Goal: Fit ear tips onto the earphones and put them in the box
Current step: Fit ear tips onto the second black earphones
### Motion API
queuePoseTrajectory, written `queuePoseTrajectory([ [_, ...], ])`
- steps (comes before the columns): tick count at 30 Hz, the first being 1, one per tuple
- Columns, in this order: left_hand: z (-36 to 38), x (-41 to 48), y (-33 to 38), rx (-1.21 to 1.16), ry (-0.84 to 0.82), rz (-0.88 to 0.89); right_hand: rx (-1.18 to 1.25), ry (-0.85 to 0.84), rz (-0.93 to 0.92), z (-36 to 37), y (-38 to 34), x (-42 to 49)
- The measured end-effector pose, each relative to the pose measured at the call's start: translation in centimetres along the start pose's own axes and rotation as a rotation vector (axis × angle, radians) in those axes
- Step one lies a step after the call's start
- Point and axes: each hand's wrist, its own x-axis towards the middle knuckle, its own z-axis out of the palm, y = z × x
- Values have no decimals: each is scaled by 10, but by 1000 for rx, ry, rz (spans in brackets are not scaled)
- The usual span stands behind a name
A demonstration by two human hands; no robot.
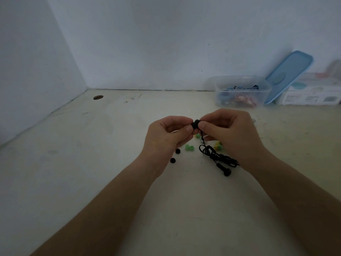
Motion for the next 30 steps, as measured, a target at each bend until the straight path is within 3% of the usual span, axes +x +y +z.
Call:
queuePoseTrajectory([
  [30,-2,2,2,-96,-59,-64,-1,-64,-20,-5,-2,2],
])
